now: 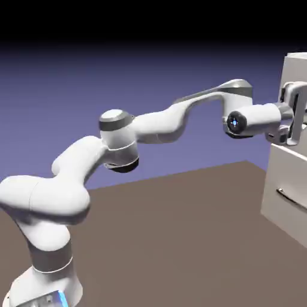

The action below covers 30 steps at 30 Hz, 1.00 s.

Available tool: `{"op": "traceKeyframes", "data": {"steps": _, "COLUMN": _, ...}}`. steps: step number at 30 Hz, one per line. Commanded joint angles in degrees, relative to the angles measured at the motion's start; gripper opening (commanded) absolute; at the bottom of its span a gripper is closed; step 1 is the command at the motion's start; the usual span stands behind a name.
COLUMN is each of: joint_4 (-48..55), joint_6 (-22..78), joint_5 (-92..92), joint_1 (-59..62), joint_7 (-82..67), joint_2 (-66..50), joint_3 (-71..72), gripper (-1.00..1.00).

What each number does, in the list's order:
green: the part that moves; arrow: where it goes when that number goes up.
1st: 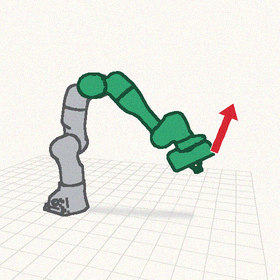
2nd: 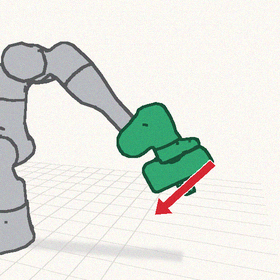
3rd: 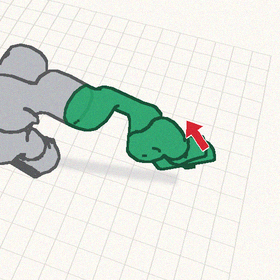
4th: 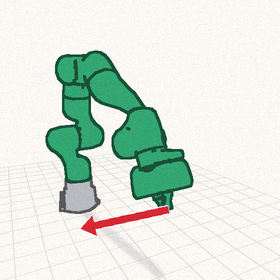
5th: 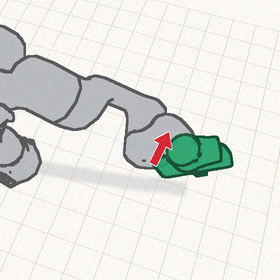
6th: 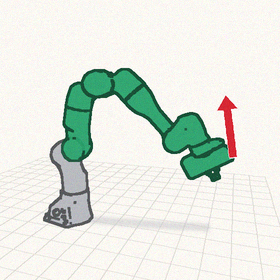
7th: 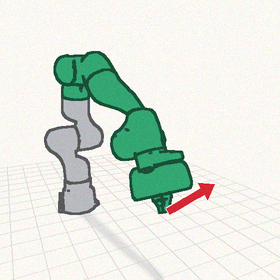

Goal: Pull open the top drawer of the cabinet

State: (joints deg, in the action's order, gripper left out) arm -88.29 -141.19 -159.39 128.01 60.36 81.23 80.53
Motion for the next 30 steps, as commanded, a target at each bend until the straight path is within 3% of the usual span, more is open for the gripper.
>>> {"op": "traceKeyframes", "data": {"steps": 1, "joint_4": -2.08, "joint_6": 0.84, "joint_5": 0.08, "joint_1": -1.26, "joint_7": -0.32, "joint_2": -0.05, "joint_3": -0.23, "gripper": -1.0}}
{"op": "traceKeyframes", "data": {"steps": 27, "joint_4": -54.27, "joint_6": 18.97, "joint_5": 5.74, "joint_1": -35.9, "joint_7": -6.76, "joint_2": 1.72, "joint_3": -12.33, "gripper": -1.0}}
{"op": "traceKeyframes", "data": {"steps": 28, "joint_4": -54.27, "joint_6": 18.97, "joint_5": 5.74, "joint_1": -35.9, "joint_7": -6.76, "joint_2": 1.72, "joint_3": -12.33, "gripper": 1.0}}
{"op": "traceKeyframes", "data": {"steps": 30, "joint_4": -56.35, "joint_6": 19.44, "joint_5": 6.49, "joint_1": -37.51, "joint_7": -6.78, "joint_2": 2.15, "joint_3": -13.26, "gripper": 1.0}}
